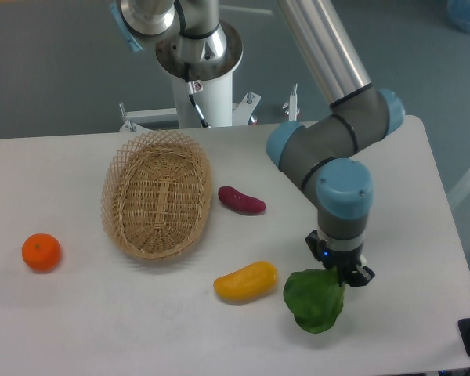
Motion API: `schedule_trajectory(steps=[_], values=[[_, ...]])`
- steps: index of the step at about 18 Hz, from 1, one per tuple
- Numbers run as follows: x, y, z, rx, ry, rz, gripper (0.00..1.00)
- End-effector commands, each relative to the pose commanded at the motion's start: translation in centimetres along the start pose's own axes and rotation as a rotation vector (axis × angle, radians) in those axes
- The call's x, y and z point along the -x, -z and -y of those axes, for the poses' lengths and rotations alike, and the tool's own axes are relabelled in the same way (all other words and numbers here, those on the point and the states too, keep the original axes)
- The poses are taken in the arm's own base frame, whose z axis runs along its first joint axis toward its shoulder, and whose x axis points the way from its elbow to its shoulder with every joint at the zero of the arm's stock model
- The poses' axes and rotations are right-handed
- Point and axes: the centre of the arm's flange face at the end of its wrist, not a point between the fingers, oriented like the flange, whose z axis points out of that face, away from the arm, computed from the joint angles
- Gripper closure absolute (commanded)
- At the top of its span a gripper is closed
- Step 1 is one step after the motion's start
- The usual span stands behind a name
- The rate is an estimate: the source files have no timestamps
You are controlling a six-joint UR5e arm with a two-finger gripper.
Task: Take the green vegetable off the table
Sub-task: 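Lift the bok choy up off the table with the gripper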
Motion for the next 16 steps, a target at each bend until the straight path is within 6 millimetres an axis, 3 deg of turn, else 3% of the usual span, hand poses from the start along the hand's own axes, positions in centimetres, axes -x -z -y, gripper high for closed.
schedule_trajectory(steps=[9, 16], values=[[3.4, 0.4, -0.6, -0.021, 0.012, 0.037, 0.88], [4.1, 1.8, -0.6, -0.015, -0.004, 0.012, 0.88]])
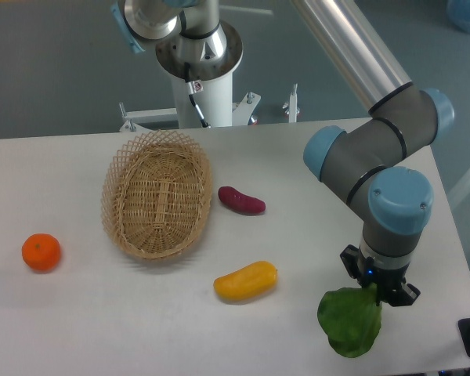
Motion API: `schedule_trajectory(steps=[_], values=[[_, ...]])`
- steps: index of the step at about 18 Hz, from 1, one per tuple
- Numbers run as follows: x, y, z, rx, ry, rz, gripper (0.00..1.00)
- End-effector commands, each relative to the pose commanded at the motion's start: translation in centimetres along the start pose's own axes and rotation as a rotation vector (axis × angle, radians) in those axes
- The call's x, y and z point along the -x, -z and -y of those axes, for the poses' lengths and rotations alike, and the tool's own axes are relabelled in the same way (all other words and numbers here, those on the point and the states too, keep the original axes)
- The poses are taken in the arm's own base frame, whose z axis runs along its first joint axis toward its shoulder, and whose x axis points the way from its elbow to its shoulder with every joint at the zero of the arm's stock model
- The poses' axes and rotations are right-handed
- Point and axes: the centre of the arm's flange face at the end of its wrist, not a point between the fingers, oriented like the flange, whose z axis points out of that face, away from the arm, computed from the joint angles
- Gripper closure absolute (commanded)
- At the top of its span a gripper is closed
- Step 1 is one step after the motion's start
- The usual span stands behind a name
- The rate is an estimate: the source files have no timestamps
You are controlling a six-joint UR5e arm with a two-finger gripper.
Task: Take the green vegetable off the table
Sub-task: 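Lift the bok choy up off the table with the gripper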
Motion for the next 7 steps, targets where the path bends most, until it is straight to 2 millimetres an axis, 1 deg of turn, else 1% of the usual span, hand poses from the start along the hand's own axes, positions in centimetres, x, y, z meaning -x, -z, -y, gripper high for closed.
schedule_trajectory(steps=[7], values=[[0.09, 0.00, -0.37, 0.006, -0.020, -0.008, 0.88]])
